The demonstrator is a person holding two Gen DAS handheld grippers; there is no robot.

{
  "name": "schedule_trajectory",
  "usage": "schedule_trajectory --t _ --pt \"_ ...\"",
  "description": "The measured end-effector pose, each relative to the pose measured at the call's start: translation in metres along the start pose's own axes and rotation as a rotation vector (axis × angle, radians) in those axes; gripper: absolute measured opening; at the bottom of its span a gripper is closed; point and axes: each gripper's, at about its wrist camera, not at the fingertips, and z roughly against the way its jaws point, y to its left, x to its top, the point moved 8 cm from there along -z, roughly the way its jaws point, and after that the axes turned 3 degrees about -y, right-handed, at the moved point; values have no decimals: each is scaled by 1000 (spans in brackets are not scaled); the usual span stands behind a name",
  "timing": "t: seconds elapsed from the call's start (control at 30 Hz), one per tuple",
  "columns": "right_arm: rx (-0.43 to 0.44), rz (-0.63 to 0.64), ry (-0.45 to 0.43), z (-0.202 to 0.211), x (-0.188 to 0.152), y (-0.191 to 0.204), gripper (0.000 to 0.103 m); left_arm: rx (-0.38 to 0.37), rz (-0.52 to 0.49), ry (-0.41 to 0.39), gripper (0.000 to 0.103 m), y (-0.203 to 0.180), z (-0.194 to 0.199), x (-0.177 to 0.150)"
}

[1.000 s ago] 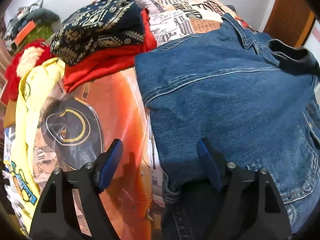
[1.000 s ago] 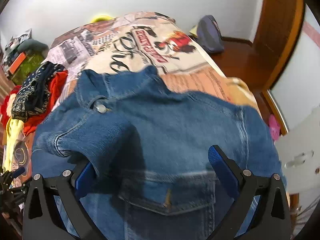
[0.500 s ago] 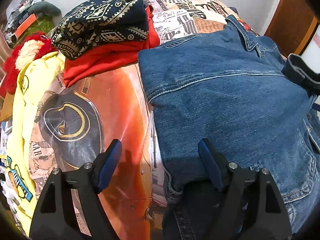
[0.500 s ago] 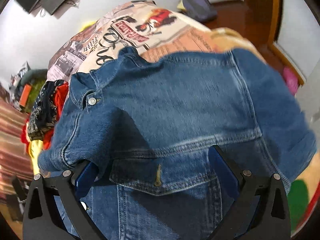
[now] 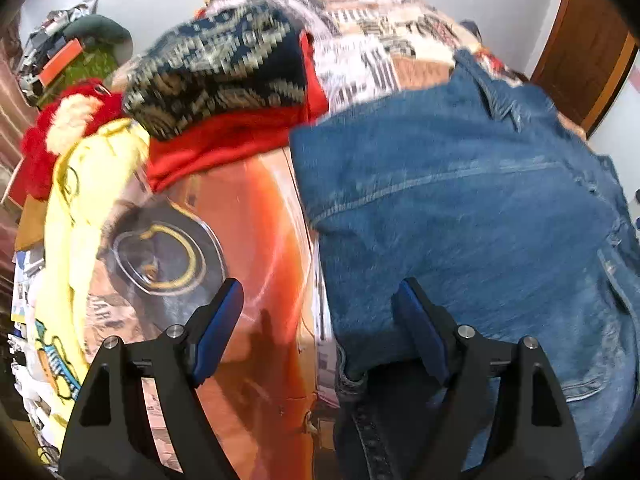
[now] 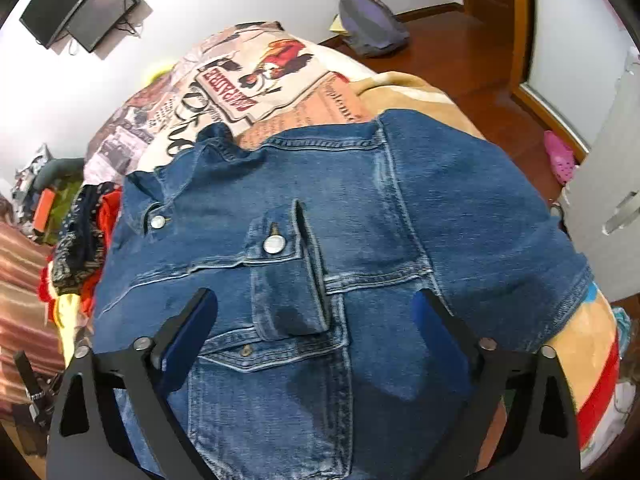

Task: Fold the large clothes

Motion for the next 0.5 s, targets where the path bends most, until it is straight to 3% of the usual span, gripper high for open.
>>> schedule_trajectory --t 0.07,0.27,0.33,0.43,0.5 --pt "17 24 30 -8 -3 7 80 6 4 -38 79 2 13 8" --pt "-11 115 160 -54 -18 27 62 -28 48 -87 79 9 36 17" --pt "-42 118 156 -63 -20 26 61 -16 50 -91 79 11 38 16" --pt "-84 174 127 -61 -19 30 38 4 43 -91 79 13 38 13" --pt "-66 186 117 -59 -19 35 30 3 43 -89 79 12 37 12"
